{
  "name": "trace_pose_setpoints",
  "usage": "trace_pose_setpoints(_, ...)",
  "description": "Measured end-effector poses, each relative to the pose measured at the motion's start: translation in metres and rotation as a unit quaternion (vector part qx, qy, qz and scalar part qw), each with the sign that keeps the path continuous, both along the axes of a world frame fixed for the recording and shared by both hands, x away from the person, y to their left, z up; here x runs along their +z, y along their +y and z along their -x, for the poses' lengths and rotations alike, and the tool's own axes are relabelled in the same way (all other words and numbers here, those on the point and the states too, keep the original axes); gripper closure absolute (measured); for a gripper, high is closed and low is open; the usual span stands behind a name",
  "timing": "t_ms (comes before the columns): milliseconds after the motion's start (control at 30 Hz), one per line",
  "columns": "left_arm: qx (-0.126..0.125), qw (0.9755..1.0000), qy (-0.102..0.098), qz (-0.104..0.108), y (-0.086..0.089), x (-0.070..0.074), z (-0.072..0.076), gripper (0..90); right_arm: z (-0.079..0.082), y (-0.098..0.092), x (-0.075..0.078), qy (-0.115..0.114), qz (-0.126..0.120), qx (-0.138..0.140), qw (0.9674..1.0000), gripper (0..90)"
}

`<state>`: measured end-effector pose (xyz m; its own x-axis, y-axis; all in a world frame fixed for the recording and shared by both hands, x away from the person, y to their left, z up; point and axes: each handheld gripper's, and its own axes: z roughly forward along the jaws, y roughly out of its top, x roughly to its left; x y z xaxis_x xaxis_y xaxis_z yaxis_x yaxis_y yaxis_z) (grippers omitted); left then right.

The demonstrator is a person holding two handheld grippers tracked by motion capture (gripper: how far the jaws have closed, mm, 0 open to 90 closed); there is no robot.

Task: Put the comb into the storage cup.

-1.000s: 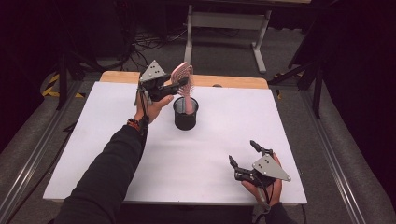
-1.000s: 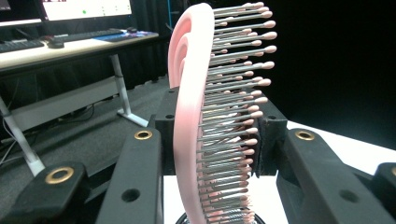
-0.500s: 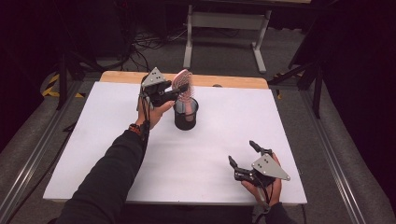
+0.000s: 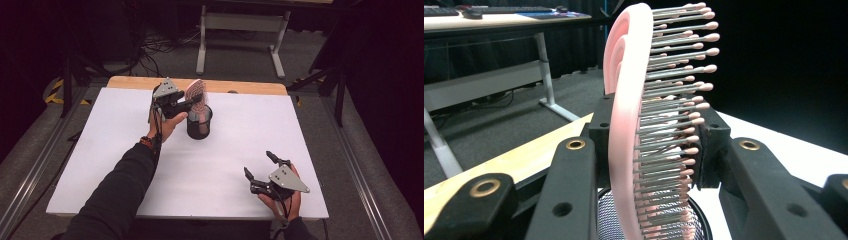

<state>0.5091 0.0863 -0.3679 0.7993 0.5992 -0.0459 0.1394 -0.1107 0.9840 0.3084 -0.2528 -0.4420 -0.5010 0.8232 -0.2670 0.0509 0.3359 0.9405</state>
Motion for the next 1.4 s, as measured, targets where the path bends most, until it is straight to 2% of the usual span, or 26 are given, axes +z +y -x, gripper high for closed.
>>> trace_pose_setpoints(400,0.014,0.9997,0.006,0.018,0.006,-0.005,-0.002,62.8,-0.001,0.001,-0.001,0.004,0.005,0.003,1.0000,14.0)
trace_pose_setpoints(833,0.050,0.9985,0.020,0.004,0.018,-0.010,-0.010,57.5,-0.001,0.001,-0.002,0.007,0.005,0.001,1.0000,14.0)
trace_pose_setpoints(1167,0.056,0.9981,0.026,-0.003,0.027,-0.014,-0.013,55.9,-0.002,0.001,-0.002,0.007,0.008,0.001,0.9999,14.0)
trace_pose_setpoints(1400,0.057,0.9979,0.032,0.004,0.032,-0.018,-0.015,54.5,-0.002,0.002,-0.003,0.009,0.010,0.001,0.9999,14.1)
